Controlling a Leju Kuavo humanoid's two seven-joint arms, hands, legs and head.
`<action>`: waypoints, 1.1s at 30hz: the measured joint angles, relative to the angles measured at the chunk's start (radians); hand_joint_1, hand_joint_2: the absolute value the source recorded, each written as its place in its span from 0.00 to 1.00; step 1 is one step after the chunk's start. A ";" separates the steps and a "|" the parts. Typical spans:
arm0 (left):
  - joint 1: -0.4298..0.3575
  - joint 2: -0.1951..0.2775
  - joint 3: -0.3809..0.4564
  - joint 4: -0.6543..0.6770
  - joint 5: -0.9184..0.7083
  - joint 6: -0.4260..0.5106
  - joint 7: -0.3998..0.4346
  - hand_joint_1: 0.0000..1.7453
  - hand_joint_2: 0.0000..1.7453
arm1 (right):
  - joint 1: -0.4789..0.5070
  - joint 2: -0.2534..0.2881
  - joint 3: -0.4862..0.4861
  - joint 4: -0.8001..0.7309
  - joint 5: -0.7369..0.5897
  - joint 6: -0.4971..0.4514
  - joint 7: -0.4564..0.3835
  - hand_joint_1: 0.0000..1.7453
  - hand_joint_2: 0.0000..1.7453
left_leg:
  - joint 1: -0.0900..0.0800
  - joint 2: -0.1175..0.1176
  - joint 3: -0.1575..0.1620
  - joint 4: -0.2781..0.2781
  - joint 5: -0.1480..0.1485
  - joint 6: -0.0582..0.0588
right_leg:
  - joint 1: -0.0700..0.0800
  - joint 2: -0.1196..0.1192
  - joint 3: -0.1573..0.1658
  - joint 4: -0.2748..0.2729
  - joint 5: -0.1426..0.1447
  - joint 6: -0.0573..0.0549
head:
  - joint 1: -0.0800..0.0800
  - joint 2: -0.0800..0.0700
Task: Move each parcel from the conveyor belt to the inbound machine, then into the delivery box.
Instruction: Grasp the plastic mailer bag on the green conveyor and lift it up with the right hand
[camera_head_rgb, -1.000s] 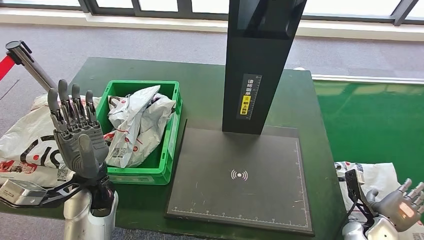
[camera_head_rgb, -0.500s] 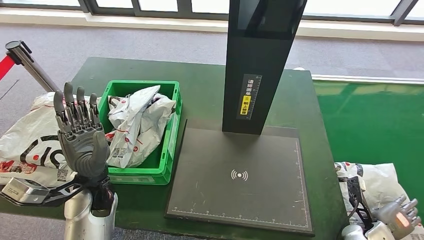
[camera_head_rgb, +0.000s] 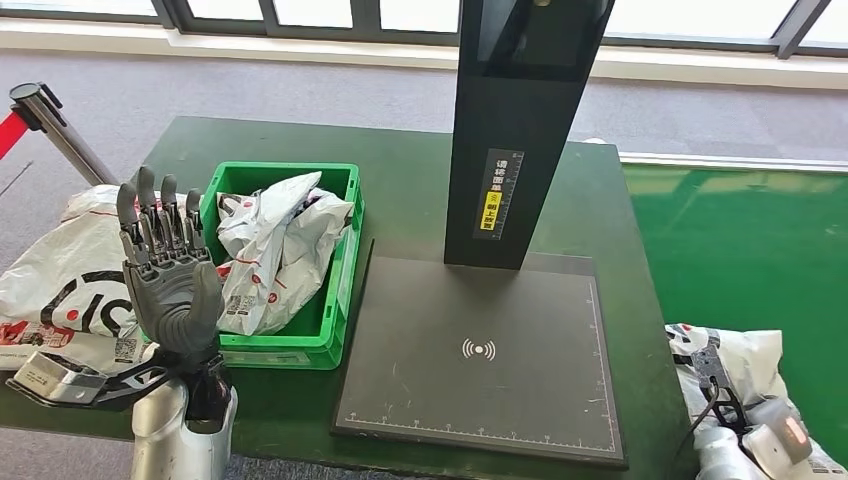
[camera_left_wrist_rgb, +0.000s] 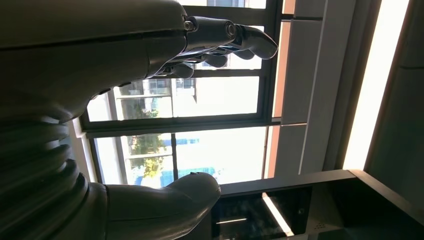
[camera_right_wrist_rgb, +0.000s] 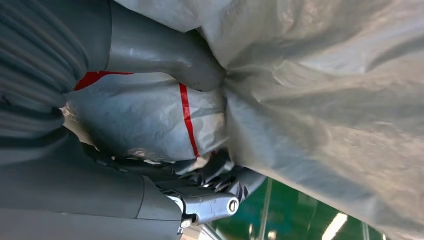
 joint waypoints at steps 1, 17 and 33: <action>0.000 0.000 0.000 0.000 -0.003 0.001 0.000 0.00 1.00 | -0.005 -0.001 -0.005 0.003 -0.004 -0.005 -0.007 1.00 1.00 | 0.000 0.000 0.000 0.001 0.000 0.000 | 0.000 0.000 0.000 0.000 0.000 0.000 | 0.000 0.000; 0.001 0.000 0.000 -0.004 -0.017 0.053 0.000 0.00 1.00 | -0.026 0.019 -0.067 0.000 -0.173 -0.259 -0.382 1.00 1.00 | 0.000 0.000 -0.002 0.001 0.000 0.001 | 0.000 0.000 0.000 0.001 0.001 0.002 | 0.000 0.000; -0.002 0.001 -0.014 -0.003 -0.031 0.145 0.000 0.00 1.00 | 0.013 0.236 0.042 -0.505 -0.865 -0.354 -0.991 1.00 1.00 | 0.000 -0.003 -0.002 0.001 -0.001 0.000 | 0.000 -0.001 0.000 0.001 0.000 0.000 | 0.000 0.000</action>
